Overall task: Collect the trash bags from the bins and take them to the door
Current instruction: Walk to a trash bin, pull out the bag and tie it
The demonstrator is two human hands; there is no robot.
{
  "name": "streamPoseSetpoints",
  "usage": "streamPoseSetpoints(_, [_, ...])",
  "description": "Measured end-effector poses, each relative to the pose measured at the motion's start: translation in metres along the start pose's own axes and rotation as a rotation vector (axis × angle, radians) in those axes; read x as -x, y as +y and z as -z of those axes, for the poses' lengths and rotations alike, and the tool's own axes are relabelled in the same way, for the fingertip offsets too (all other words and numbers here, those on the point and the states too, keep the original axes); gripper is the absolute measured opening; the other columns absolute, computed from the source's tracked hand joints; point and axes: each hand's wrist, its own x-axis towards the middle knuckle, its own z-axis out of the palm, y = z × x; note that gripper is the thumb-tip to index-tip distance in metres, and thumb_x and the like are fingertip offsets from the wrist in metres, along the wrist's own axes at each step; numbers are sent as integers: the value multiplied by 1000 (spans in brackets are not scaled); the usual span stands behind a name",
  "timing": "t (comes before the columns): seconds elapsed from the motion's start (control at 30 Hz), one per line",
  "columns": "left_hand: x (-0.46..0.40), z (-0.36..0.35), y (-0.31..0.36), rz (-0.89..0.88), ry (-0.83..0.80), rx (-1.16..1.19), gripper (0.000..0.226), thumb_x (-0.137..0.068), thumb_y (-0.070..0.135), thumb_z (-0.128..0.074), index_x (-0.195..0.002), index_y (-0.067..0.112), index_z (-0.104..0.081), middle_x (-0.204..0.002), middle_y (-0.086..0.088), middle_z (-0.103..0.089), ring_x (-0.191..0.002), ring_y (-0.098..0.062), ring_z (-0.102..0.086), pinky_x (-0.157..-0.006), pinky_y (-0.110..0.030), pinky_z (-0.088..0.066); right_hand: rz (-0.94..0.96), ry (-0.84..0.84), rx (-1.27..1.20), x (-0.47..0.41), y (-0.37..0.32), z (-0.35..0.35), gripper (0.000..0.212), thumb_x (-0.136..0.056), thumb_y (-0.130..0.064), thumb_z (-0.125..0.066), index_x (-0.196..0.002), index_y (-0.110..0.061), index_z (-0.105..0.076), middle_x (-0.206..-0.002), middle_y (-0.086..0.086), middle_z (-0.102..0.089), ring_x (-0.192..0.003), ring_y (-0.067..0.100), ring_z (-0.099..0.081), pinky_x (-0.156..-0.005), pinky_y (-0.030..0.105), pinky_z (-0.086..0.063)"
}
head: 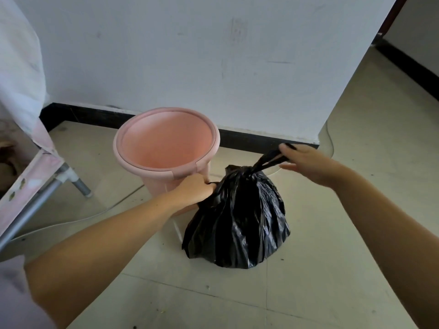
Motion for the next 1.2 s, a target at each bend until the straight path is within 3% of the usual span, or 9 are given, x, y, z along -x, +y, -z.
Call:
streamPoseSetpoints(0.13, [2, 1, -40, 159, -12, -226, 25, -87, 27, -46, -66, 14, -47, -58, 1, -43, -55, -17, -41, -51, -26, -30, -193, 94, -582, 12, 58, 30, 45, -102, -27, -33, -65, -10, -52, -70, 3, -66, -77, 13, -71, -78, 36, -60])
streamPoseSetpoints(0.33, [7, 1, -80, 263, -126, -461, 37, -92, 17, -42, -125, 3, -49, -114, -14, -56, -94, -29, -57, -62, -25, -43, -404, 243, -778, 39, 134, 53, 36, -103, -28, -31, -70, -14, -39, -48, -3, -43, -49, 9, -50, -71, 38, -61])
streamPoseSetpoints(0.43, [9, 3, -95, 259, -95, -527, 26, -92, 22, -48, -111, 6, -55, -98, -8, -56, -83, -25, -55, -53, -25, -39, -480, 272, -793, 53, 159, 57, 34, -103, -28, -30, -72, -16, -37, -45, -5, -37, -43, 7, -45, -67, 35, -62])
streamPoseSetpoints(0.57, [11, -1, -97, 234, -52, -659, 20, -89, 10, -43, -106, 9, -54, -94, -4, -54, -85, -24, -55, -70, -31, -45, -500, 339, -721, 45, 162, 54, 35, -104, -29, -29, -72, -17, -38, -36, -4, -31, -35, 3, -39, -61, 27, -59])
streamPoseSetpoints(0.73, [20, 7, -52, -137, 54, -575, 24, -82, 1, -48, -71, 22, -46, -83, 3, -51, -83, -22, -50, -70, -30, -40, -361, 453, -701, 20, 119, 58, 33, -102, -27, -35, -73, -16, -46, -34, -10, -29, -29, 4, -28, -51, 17, -37])
streamPoseSetpoints(0.9, [38, -11, 36, -558, 201, -179, 29, -78, -6, -52, -100, 11, -60, -91, 5, -51, -86, -15, -51, -75, -30, -44, -161, 6, -344, 5, 30, 9, 19, -96, -26, -50, -110, -18, -60, -75, -3, -59, -65, 7, -58, -60, 22, -48])
streamPoseSetpoints(1.03, [37, -20, 77, -633, 191, -54, 70, -81, -6, -52, -144, 17, -32, -136, -3, -41, -122, -13, -41, -94, -21, -38, -45, -469, 81, 11, -12, -47, 23, -97, -28, -49, -116, -18, -59, -86, -2, -59, -72, 6, -54, -70, 21, -46])
streamPoseSetpoints(1.13, [31, -14, 75, -559, -43, 39, 52, -81, -5, -52, -129, 12, -50, -124, -4, -56, -109, -14, -53, -91, -27, -45, -61, -526, 184, 17, -17, -51, 19, -94, -32, -53, -95, -17, -64, -80, 12, -43, -66, 15, -40, -64, 21, -42])
streamPoseSetpoints(1.2, [28, -13, 68, -529, -143, -23, 29, -79, -3, -57, -107, 5, -58, -98, -6, -61, -87, -16, -54, -76, -28, -44, -108, -573, 279, 21, -17, -48, 24, -92, -27, -58, -101, -5, -64, -91, 22, -58, -75, 21, -59, -78, 28, -57])
